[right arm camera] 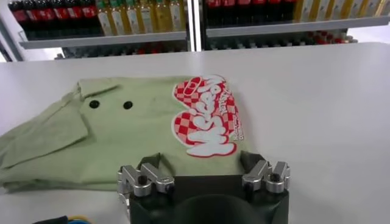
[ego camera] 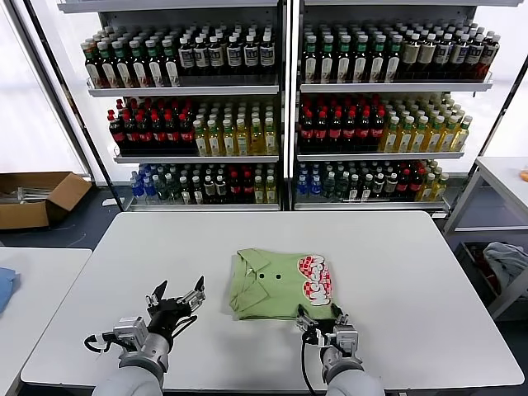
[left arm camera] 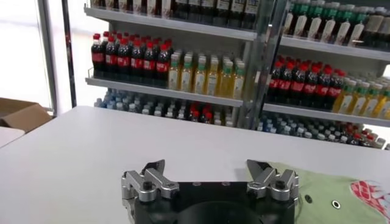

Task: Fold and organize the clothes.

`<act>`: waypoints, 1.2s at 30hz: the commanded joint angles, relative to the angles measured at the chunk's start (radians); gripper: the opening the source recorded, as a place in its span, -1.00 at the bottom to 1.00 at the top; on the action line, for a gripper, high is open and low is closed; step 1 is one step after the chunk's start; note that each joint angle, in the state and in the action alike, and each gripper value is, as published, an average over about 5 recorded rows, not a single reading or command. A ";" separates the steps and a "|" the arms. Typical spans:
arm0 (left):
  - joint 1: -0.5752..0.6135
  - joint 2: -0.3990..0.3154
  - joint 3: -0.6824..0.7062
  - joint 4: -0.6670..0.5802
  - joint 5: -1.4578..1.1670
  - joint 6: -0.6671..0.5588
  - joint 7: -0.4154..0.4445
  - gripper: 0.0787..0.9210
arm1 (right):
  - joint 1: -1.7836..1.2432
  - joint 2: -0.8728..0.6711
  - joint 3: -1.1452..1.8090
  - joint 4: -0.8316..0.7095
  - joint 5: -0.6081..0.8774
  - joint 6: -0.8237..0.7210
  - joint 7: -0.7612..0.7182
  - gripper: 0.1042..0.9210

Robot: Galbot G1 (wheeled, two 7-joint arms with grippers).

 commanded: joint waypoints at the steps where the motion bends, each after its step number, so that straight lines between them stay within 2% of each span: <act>1: 0.003 0.000 0.000 -0.004 -0.001 0.002 0.000 0.77 | -0.001 -0.021 0.006 0.031 0.019 -0.004 0.013 0.76; 9: 0.013 -0.007 -0.001 -0.011 0.001 0.003 0.000 0.77 | 0.070 -0.028 0.051 0.089 0.091 0.004 -0.014 0.76; 14: 0.023 -0.010 0.004 -0.020 0.006 0.004 0.000 0.77 | 0.196 0.037 0.040 -0.046 0.098 0.040 -0.067 0.76; 22: 0.056 -0.007 -0.020 -0.044 0.007 0.003 0.003 0.77 | 0.355 0.160 0.027 -0.283 0.096 0.073 -0.067 0.76; 28: 0.068 -0.008 -0.030 -0.048 0.006 0.003 0.004 0.77 | 0.373 0.194 0.041 -0.360 0.097 0.088 -0.058 0.76; 36: 0.062 -0.010 -0.024 -0.035 0.007 0.002 0.005 0.77 | 0.354 0.200 0.055 -0.390 0.103 0.091 -0.063 0.76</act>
